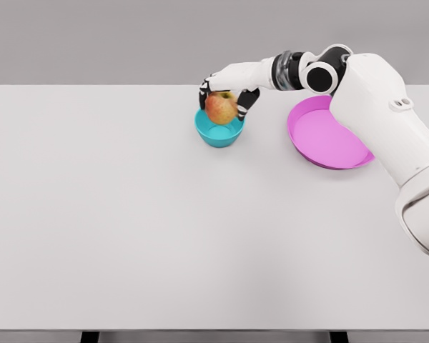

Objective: Put the apple from the pink plate into the blue bowl with your right arm

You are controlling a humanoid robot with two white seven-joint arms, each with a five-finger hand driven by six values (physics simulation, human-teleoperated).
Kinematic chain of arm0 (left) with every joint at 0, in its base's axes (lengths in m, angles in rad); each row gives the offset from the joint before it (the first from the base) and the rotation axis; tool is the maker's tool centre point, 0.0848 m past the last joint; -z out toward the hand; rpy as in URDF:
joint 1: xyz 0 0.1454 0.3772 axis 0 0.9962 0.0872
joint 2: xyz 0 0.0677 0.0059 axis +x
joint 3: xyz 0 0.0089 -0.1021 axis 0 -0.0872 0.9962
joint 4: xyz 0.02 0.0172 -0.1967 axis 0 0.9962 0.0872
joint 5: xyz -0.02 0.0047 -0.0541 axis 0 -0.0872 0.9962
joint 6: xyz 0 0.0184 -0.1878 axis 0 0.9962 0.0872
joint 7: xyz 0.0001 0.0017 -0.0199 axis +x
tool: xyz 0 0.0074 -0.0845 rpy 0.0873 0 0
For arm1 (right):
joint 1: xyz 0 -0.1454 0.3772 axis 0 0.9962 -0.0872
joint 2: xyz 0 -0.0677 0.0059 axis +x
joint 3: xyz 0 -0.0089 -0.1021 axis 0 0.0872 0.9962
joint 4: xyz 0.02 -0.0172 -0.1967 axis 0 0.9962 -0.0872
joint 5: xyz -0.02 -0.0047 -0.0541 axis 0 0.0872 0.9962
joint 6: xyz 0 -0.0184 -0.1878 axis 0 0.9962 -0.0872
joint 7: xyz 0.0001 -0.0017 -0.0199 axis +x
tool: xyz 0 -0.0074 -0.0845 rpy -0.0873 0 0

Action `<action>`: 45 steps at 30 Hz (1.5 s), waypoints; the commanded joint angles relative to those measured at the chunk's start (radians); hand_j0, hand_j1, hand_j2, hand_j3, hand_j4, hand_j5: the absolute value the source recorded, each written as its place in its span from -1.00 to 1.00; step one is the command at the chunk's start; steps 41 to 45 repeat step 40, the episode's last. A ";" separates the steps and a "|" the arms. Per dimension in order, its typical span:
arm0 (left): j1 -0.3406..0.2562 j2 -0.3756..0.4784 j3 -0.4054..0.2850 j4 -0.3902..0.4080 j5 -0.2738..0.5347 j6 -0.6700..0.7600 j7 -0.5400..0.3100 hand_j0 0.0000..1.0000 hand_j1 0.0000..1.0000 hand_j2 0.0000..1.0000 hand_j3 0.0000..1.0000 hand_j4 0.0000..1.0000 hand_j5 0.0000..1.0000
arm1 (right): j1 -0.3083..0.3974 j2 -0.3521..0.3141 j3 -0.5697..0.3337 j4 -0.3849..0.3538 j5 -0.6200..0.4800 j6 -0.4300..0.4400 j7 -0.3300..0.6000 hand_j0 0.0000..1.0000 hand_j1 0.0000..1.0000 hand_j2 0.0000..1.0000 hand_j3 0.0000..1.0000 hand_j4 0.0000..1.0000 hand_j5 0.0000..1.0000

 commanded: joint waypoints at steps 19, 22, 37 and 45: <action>0.000 0.000 0.000 0.000 0.000 0.000 -0.001 1.00 1.00 1.00 1.00 1.00 1.00 | 0.015 -0.142 -0.252 -0.175 -0.019 -0.056 0.000 1.00 1.00 1.00 1.00 1.00 1.00; 0.000 0.000 0.000 0.000 0.000 0.000 -0.001 1.00 1.00 1.00 1.00 1.00 1.00 | 0.061 -0.229 -0.366 -0.177 -0.020 -0.056 0.000 1.00 1.00 1.00 1.00 1.00 1.00; 0.000 0.000 0.000 0.000 0.000 0.000 -0.001 1.00 1.00 1.00 1.00 1.00 1.00 | 0.672 -0.403 -0.858 -0.455 -0.052 -0.056 0.000 1.00 1.00 1.00 1.00 1.00 1.00; 0.000 0.000 -0.002 0.000 0.000 0.000 0.001 1.00 1.00 1.00 1.00 1.00 1.00 | 0.675 -0.395 -0.858 -0.456 -0.052 -0.056 0.000 1.00 1.00 1.00 1.00 1.00 1.00</action>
